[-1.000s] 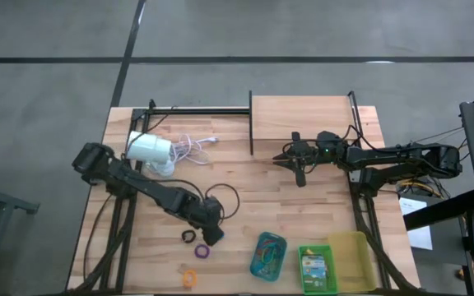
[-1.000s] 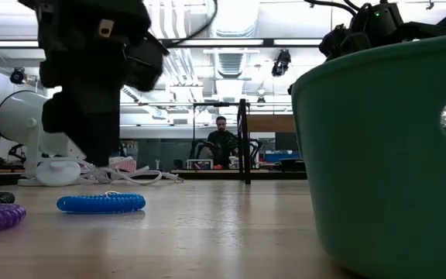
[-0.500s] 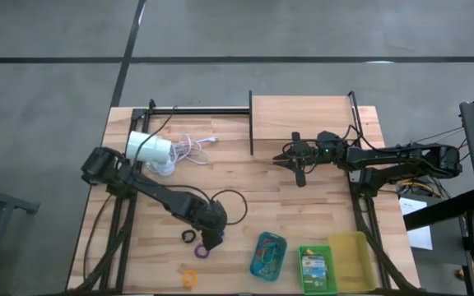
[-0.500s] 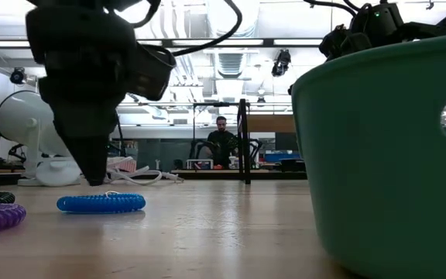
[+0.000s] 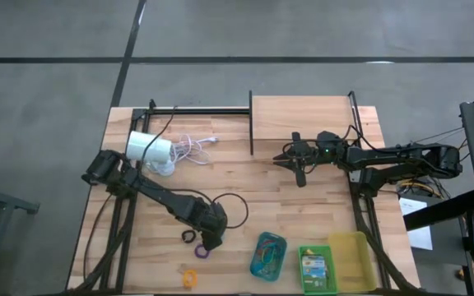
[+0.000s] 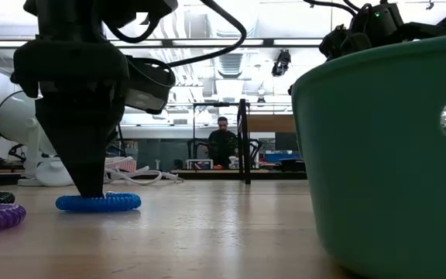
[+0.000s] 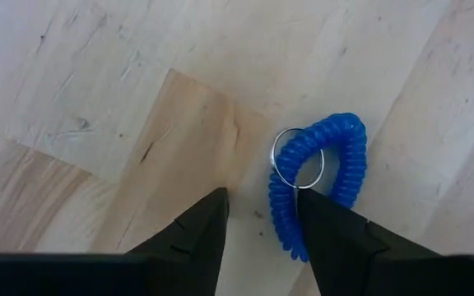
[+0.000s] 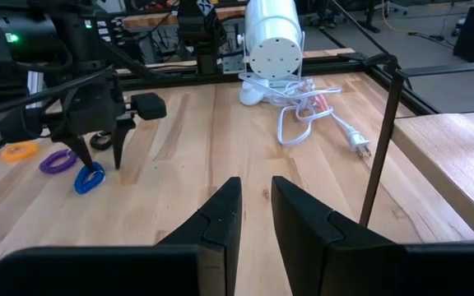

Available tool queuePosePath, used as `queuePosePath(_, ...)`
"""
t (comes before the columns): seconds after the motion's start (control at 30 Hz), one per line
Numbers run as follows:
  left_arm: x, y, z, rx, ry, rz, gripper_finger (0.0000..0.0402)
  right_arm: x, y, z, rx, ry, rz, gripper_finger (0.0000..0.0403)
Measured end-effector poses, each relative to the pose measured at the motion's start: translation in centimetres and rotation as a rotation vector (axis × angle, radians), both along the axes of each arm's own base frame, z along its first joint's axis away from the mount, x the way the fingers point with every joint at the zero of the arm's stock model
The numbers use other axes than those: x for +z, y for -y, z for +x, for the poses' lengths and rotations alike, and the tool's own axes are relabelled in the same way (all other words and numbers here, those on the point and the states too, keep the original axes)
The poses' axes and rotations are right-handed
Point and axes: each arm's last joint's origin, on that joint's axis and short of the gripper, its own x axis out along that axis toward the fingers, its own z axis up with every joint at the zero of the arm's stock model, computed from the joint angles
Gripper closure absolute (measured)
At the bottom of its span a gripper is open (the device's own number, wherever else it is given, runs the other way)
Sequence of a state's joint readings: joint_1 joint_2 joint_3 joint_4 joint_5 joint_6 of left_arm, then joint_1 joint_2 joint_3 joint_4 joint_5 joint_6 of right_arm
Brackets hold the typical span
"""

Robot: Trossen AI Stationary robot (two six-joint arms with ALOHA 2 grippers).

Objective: Pick & Place Office Desk Supplies
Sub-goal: Put the blue spring rubberband into the yellow bin

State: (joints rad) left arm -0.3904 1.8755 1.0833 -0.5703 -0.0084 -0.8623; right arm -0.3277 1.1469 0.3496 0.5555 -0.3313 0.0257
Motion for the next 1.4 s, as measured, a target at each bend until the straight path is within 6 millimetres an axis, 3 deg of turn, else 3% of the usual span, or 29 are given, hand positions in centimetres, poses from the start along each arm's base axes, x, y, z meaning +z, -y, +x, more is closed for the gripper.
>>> queuePosePath(0.4, 0.0, -0.1, 0.1, -0.001, 0.007, 0.031, 0.036, 0.0, 0.0, 0.0, 0.0, 0.0, 0.0, 0.0335)
queuePosePath(0.77, 0.5, 0.0, 0.6, -0.016, 0.082, 0.03, 0.0372, 0.0, 0.0, 0.0, -0.001, 0.0, 0.0, 0.0335)
queuePosePath(1.1, 5.3, -0.4, 2.4, -0.154, 0.235, 0.122, 0.0373, 0.0, 0.0, 0.0, 0.0, -0.001, 0.0, 0.0335)
queuePosePath(1.27, 8.0, -1.1, 4.8, -0.239, 0.414, 0.254, 0.0373, 0.0, 0.0, 0.0, 0.0, 0.0, 0.0, 0.0335)
queuePosePath(1.4, 9.6, -1.9, 7.0, -0.333, 0.662, 0.36, 0.0373, 0.0, 0.0, 0.0, 0.0, 0.0, 0.0, 0.0335)
